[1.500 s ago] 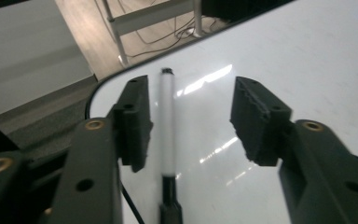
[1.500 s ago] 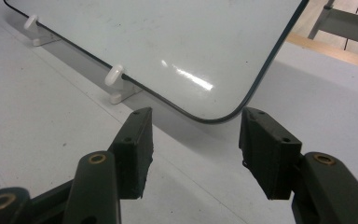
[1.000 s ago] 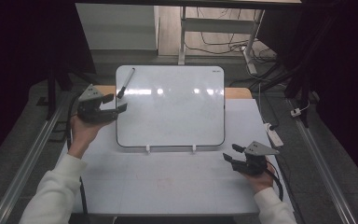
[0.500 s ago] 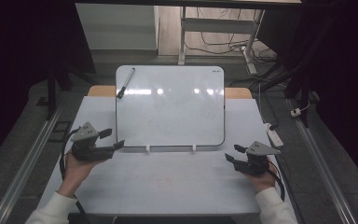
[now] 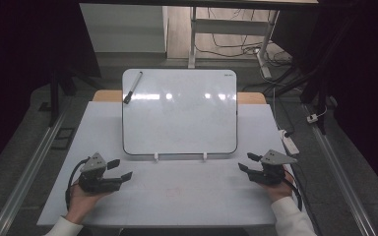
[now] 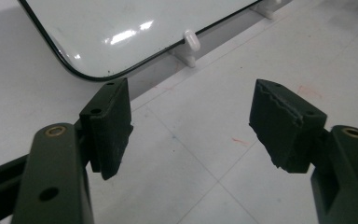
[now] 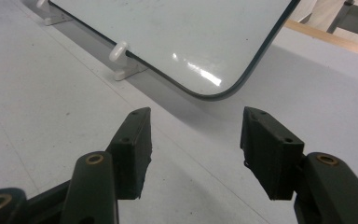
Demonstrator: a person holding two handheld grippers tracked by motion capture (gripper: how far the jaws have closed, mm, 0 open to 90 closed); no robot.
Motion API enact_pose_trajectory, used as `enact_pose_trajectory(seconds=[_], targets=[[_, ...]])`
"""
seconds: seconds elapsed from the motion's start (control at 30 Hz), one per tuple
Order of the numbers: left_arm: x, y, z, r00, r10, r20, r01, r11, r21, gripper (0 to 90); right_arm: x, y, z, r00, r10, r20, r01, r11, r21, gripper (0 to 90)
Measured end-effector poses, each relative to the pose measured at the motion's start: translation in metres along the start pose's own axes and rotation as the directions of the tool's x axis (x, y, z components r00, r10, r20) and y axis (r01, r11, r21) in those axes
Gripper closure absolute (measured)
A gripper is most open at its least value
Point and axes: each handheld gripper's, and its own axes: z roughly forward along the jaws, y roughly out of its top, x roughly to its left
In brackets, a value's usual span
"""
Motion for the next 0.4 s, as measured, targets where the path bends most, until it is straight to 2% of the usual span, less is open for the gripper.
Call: enact_pose_trajectory(seconds=[0.27,0.4], targets=[[0.0043,-0.0027,-0.0008,0.9999,-0.017,-0.004,0.017,0.9999,-0.005,30.6,0.0006,0.0005,-0.0009,1.0,-0.003,-0.001,0.003,1.0,-0.003,43.3],[0.0041,-0.0027,-0.0007,0.9999,-0.012,-0.005,0.012,0.9999,-0.005,30.2,0.0013,0.0009,-0.0011,1.0,-0.008,0.001,0.008,1.0,-0.005,43.3]])
